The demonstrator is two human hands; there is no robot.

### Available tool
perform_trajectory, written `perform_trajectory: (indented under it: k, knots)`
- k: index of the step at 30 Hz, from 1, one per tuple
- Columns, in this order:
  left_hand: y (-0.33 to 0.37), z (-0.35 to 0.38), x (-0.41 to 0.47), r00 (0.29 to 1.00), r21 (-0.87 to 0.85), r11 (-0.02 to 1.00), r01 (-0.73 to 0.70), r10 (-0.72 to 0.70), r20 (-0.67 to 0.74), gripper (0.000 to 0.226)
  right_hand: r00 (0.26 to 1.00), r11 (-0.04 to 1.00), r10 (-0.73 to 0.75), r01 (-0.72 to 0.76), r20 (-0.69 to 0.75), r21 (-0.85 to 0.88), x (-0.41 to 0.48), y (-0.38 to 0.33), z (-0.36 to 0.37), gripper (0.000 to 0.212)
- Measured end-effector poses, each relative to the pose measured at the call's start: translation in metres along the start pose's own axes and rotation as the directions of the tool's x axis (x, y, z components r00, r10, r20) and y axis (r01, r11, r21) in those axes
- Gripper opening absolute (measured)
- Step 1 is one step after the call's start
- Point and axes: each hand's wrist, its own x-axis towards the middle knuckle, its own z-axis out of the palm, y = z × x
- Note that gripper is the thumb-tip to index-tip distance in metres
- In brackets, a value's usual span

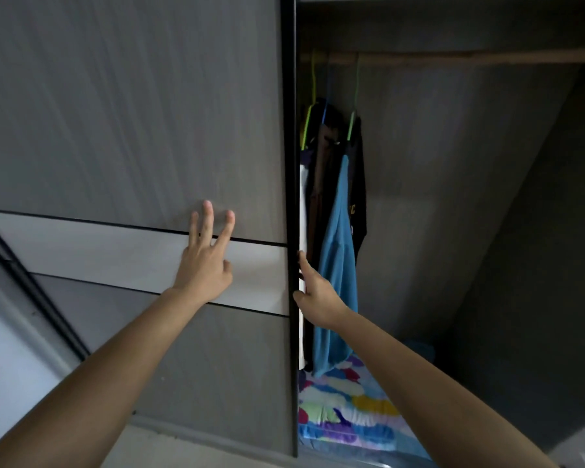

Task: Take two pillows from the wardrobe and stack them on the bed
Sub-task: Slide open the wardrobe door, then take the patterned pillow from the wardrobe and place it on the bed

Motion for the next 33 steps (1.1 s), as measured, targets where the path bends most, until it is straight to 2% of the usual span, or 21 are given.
perform_trajectory:
  k: [6,12,16,18,20,22,25,28,30,33]
  knots:
    - [-0.025,-0.008,0.0,0.991,-0.065,0.991,0.114,-0.109,0.082,0.099,0.997,0.999,-0.022,0.019,0.076,0.044,0.02,-0.018,0.027,0.082]
    - [-0.048,-0.02,0.001,0.979,-0.078,0.984,0.161,-0.149,0.142,0.098,0.991,0.995,-0.035,0.022,0.128,0.101,0.032,-0.028,0.041,0.082]
    - [-0.045,-0.03,0.001,0.978,-0.124,0.974,0.191,-0.177,0.113,0.077,0.988,0.991,-0.044,0.024,0.146,0.132,0.037,-0.032,0.037,0.074]
    - [-0.035,-0.035,0.001,0.979,-0.143,0.97,0.198,-0.202,-0.008,0.061,0.994,0.994,-0.064,0.055,0.094,0.093,0.037,-0.033,0.03,0.065]
    - [-0.017,-0.042,0.006,0.971,-0.117,0.989,0.095,-0.118,-0.21,0.054,0.992,0.992,-0.126,0.126,0.007,0.006,0.035,-0.031,0.017,0.062]
    - [0.008,-0.05,0.014,0.93,-0.073,0.995,-0.075,0.043,-0.364,0.054,0.977,0.977,-0.2,0.193,-0.075,-0.086,0.032,-0.028,-0.004,0.062]
    - [0.057,-0.054,0.028,0.829,-0.002,0.932,-0.362,0.321,-0.458,0.057,0.928,0.946,-0.285,0.231,-0.24,-0.227,0.024,-0.012,-0.041,0.054]
    - [0.099,-0.036,0.033,0.76,-0.007,0.843,-0.537,0.48,-0.439,0.058,0.855,0.924,-0.313,0.173,-0.414,-0.341,0.007,0.016,-0.074,0.045]
    - [0.119,-0.01,0.032,0.775,-0.057,0.819,-0.571,0.514,-0.367,0.059,0.82,0.913,-0.275,0.059,-0.502,-0.404,-0.011,0.044,-0.091,0.044]
    - [0.141,0.041,0.029,0.82,-0.142,0.812,-0.566,0.538,-0.196,0.06,0.811,0.88,-0.116,-0.184,-0.574,-0.438,-0.048,0.091,-0.108,0.051]
